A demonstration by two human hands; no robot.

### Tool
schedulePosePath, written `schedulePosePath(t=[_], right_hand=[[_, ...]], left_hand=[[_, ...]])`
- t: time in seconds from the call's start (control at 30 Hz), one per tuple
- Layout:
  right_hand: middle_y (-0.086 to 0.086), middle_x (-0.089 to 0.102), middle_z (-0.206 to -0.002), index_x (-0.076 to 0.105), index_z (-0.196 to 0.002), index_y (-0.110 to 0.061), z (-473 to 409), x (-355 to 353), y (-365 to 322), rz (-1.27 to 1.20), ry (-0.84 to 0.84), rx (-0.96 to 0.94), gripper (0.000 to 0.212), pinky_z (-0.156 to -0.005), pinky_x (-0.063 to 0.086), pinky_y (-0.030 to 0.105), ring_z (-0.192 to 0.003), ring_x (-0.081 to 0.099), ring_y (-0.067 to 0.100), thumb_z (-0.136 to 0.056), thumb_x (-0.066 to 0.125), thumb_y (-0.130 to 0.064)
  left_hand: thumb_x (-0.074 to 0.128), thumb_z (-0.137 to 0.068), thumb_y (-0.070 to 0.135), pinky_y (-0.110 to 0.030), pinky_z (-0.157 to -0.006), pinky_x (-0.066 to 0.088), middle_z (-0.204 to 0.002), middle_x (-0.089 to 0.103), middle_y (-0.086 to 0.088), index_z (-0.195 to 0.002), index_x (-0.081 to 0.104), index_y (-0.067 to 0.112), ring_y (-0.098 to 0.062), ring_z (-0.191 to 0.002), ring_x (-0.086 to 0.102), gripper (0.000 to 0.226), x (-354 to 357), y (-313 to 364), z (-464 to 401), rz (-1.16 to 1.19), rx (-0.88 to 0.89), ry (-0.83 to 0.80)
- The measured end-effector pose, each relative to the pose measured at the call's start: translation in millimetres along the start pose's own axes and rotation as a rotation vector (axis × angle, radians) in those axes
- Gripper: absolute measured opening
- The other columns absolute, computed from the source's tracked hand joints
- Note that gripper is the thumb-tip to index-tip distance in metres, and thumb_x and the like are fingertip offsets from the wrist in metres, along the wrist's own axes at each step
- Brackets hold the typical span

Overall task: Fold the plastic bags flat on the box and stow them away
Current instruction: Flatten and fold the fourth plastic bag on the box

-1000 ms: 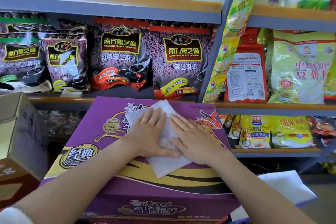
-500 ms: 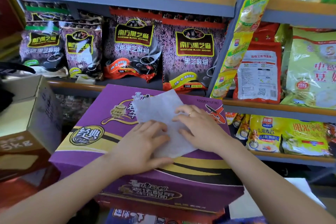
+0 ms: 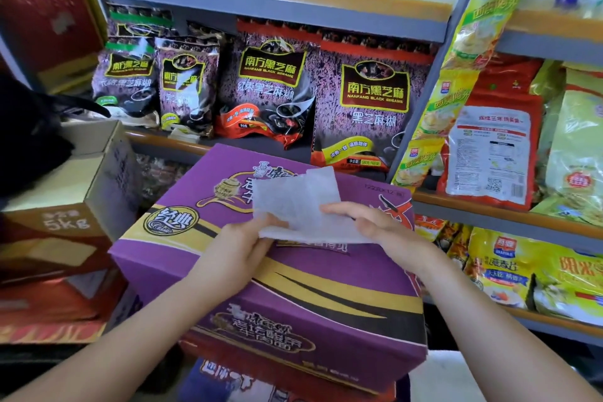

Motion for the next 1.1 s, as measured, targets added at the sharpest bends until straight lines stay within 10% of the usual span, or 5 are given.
schedulePosePath(t=[0.3,0.57,0.83,0.93,1.1], right_hand=[[-0.021,0.063,-0.105,0.057,-0.102,-0.038,-17,5,-8,0.015,0.253,0.092,0.014,-0.090,0.046,0.029,-0.102,0.060,0.005,-0.089,0.058,-0.035],[-0.003,0.046,-0.063,0.049,-0.067,-0.015,-35,-3,-7,0.276,0.526,0.266,0.029,-0.052,0.025,0.030,-0.061,0.044,0.016,-0.091,0.053,-0.030],[0.014,0.062,-0.105,0.053,-0.106,-0.007,-59,-7,-4,0.608,0.537,0.478,0.042,-0.068,0.037,0.034,-0.100,0.058,0.034,-0.093,0.038,-0.044],[0.017,0.061,-0.108,0.054,-0.102,-0.006,-69,-5,-6,0.593,0.549,0.427,0.034,-0.066,0.033,0.032,-0.100,0.057,0.036,-0.095,0.037,-0.035],[0.018,0.045,-0.123,0.050,-0.113,-0.001,-71,0,-12,0.600,0.600,0.401,0.031,-0.076,0.041,0.038,-0.104,0.055,0.040,-0.098,0.036,-0.025]], left_hand=[[0.054,-0.091,0.020,-0.012,-0.047,0.033,-0.050,0.042,0.005,-0.071,0.052,0.015,-0.007,-0.046,0.042,0.021,-17,-23,-3,0.030,-0.298,0.159],[0.056,-0.089,0.025,-0.027,-0.048,0.028,-0.059,0.044,0.001,-0.077,0.037,0.014,-0.024,-0.061,0.049,0.025,-16,-37,-27,-0.069,-0.391,0.123],[0.070,-0.071,0.019,-0.036,-0.061,0.048,-0.103,0.059,-0.014,-0.115,0.052,0.005,-0.034,-0.084,0.062,0.049,-6,-22,-53,-0.508,-0.159,0.070],[0.046,-0.078,0.030,-0.039,-0.083,0.045,-0.109,0.064,-0.012,-0.096,0.063,0.009,-0.032,-0.096,0.062,0.033,12,-17,-50,-0.621,0.128,-0.017],[-0.014,-0.067,0.077,-0.028,-0.113,0.005,-0.153,0.021,-0.007,-0.143,0.024,0.010,-0.021,-0.142,0.017,0.108,23,-36,-44,-0.482,0.081,-0.381]])
Point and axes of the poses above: each hand's wrist, its own z-axis away from the middle knuckle, its own x-axis out of the palm, y = z × x, the point moved 7 cm from there along -z, towards the middle knuckle
